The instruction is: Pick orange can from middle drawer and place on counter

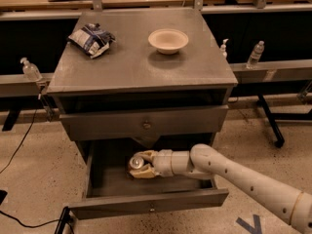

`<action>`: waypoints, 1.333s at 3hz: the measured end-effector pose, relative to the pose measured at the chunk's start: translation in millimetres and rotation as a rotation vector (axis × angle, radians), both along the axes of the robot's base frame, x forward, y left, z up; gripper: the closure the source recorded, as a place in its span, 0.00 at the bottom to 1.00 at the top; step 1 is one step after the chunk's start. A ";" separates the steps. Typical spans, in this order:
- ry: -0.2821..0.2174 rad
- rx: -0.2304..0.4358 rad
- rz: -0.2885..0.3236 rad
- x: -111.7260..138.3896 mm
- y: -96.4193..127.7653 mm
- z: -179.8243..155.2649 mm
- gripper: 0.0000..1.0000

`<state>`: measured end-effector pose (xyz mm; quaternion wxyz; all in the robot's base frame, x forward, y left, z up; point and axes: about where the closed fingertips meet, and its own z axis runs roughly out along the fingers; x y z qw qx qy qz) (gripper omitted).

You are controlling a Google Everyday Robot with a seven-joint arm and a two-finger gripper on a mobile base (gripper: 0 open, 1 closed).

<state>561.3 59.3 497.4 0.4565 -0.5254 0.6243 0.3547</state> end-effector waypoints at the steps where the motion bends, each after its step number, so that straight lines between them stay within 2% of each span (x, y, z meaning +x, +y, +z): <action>1: -0.088 0.027 0.075 -4.9 -2.5 87.8 1.00; 2: -0.131 0.027 0.151 -2.2 -8.9 170.2 1.00; 3: -0.109 0.040 0.199 13.7 -18.8 224.8 1.00; 4: -0.114 0.026 0.237 35.0 -29.1 283.5 1.00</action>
Offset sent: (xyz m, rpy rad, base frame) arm 0.0040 -0.0235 0.2663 0.0222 -0.1742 0.2352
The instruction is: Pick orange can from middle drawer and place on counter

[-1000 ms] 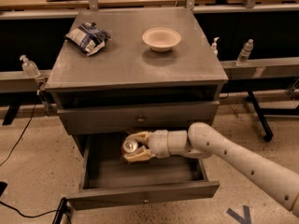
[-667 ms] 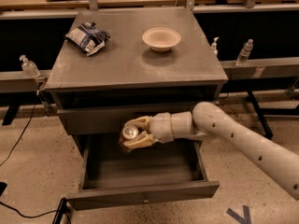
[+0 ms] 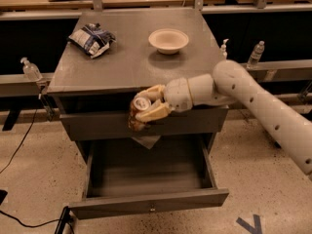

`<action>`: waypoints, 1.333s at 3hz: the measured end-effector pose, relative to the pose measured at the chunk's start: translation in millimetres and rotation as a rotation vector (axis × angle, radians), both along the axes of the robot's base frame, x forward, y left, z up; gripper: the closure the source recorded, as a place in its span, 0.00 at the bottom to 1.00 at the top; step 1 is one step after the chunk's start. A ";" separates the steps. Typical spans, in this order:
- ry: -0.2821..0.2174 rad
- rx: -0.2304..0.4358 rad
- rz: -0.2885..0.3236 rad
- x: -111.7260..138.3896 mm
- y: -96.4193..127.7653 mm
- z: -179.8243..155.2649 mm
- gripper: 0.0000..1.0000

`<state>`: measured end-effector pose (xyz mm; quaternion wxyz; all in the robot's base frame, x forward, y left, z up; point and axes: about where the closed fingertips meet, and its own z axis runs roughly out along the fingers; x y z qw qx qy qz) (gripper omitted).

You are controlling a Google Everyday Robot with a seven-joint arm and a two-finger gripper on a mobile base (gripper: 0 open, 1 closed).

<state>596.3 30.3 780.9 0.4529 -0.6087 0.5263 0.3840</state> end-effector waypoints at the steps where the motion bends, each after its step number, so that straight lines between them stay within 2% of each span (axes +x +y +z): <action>1: -0.023 -0.008 0.037 15.1 -6.9 53.8 1.00; 3: -0.041 0.005 0.121 23.3 -10.0 121.5 1.00; 4: -0.041 0.044 0.069 39.3 -22.9 155.6 1.00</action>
Offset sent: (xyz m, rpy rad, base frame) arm 0.0205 -0.0161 0.1435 -0.0030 -0.0518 0.1516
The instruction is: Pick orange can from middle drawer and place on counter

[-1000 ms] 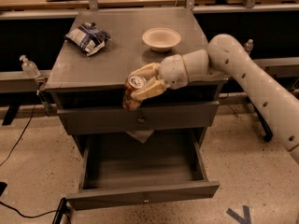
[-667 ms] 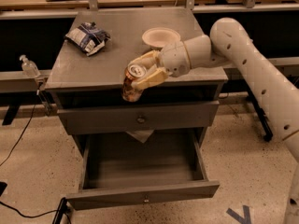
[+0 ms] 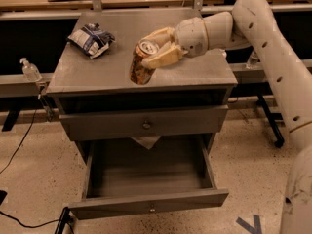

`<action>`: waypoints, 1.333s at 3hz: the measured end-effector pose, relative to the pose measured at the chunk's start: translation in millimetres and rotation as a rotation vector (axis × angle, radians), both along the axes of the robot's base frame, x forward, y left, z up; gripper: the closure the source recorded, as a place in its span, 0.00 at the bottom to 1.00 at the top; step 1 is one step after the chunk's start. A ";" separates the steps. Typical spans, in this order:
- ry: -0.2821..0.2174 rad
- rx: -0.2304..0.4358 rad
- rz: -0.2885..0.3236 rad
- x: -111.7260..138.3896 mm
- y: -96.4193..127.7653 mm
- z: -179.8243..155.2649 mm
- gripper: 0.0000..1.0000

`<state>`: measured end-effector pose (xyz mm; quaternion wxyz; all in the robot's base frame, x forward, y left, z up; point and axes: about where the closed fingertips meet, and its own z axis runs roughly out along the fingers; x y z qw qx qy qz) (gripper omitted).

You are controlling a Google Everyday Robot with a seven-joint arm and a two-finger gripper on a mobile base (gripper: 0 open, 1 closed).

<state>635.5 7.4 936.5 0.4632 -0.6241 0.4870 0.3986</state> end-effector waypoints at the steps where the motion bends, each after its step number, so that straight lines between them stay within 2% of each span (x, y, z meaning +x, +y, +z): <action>1: 0.043 0.009 -0.131 25.5 -11.8 13.0 1.00; 2: 0.100 -0.015 -0.302 58.0 -14.0 8.8 1.00; 3: 0.190 -0.101 -0.404 83.4 -7.4 -14.6 1.00; 4: 0.230 -0.178 -0.407 87.5 2.2 -28.3 1.00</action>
Offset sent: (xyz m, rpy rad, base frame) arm 0.0993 -0.0300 0.0004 -0.0526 0.1802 -0.5496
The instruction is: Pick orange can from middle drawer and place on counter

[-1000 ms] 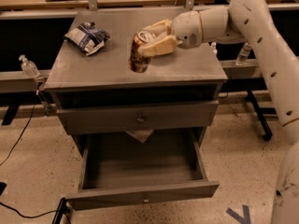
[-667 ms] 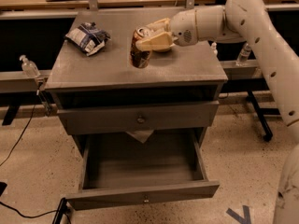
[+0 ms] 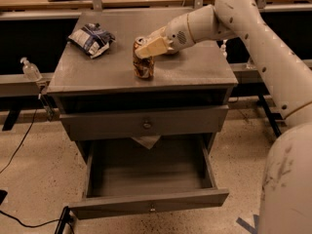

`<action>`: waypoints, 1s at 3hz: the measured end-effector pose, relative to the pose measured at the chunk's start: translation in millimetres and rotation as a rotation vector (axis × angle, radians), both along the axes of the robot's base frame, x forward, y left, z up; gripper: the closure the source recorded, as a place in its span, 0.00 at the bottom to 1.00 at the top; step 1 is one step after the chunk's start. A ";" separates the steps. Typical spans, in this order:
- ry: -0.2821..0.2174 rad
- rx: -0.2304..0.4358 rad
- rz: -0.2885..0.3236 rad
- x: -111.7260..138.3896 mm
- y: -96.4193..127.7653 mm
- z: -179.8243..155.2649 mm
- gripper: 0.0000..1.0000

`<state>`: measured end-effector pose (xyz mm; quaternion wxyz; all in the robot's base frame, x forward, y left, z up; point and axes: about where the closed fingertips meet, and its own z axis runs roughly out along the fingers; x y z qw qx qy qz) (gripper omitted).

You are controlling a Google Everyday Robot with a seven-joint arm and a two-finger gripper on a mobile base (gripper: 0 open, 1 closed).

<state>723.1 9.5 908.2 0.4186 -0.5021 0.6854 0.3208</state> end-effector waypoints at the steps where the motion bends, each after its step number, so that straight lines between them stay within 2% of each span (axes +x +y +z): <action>1: 0.005 -0.001 0.004 0.0 2.8 -2.1 0.84; 3: 0.010 0.000 0.014 -0.4 9.1 -5.3 0.35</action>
Offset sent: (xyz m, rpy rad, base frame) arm 0.0000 0.0027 -0.0021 -0.0012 0.0049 0.0035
